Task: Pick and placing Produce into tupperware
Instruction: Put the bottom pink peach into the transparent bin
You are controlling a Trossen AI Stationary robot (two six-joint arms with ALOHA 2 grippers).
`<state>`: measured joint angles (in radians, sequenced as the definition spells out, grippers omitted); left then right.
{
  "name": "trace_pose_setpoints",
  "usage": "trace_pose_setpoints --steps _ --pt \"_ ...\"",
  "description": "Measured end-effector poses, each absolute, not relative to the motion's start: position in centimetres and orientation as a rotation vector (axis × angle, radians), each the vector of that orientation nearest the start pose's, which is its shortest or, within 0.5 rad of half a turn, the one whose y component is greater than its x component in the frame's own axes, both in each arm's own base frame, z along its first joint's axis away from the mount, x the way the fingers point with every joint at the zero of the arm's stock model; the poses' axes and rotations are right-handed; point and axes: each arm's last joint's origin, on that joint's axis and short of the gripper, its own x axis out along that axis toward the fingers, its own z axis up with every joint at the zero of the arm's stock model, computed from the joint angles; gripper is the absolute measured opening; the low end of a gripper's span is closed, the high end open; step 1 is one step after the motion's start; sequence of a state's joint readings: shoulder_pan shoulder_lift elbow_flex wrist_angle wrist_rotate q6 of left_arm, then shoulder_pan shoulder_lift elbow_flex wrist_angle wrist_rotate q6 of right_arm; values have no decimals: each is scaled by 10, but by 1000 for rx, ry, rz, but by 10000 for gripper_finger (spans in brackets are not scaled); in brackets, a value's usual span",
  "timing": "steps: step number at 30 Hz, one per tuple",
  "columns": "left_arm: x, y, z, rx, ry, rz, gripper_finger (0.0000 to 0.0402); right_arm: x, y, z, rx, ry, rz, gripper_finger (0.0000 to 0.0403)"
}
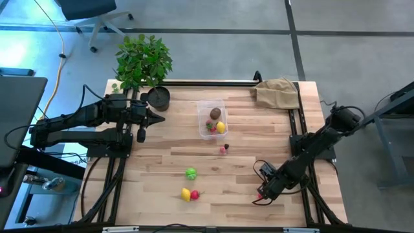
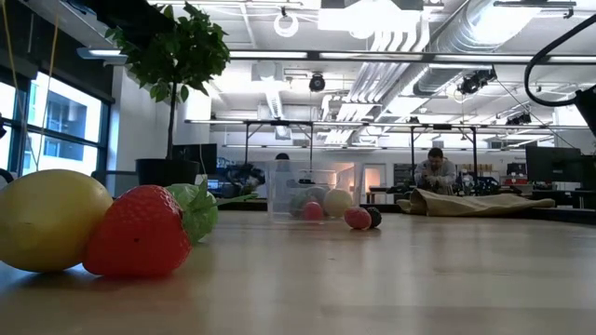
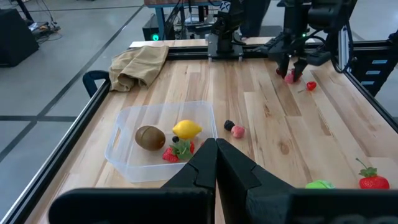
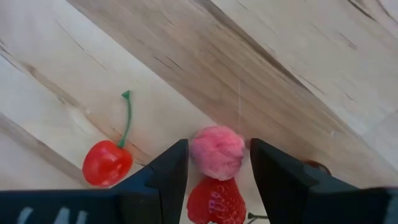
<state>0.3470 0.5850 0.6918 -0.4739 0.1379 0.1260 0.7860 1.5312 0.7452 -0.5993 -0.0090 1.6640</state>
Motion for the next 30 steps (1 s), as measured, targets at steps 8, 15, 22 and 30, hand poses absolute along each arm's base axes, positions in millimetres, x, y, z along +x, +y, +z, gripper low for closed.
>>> trace_pose_setpoints --steps 8,15,22,30 --pt "121 39 300 36 369 184 1 172 172 141 813 1384 -541 165" --pt "121 39 300 36 369 184 1 172 172 141 818 1390 -542 153" --pt "121 39 301 36 369 184 1 172 172 141 817 1378 -542 121" --pt "121 39 301 36 369 184 1 174 173 141 806 1362 -510 102"
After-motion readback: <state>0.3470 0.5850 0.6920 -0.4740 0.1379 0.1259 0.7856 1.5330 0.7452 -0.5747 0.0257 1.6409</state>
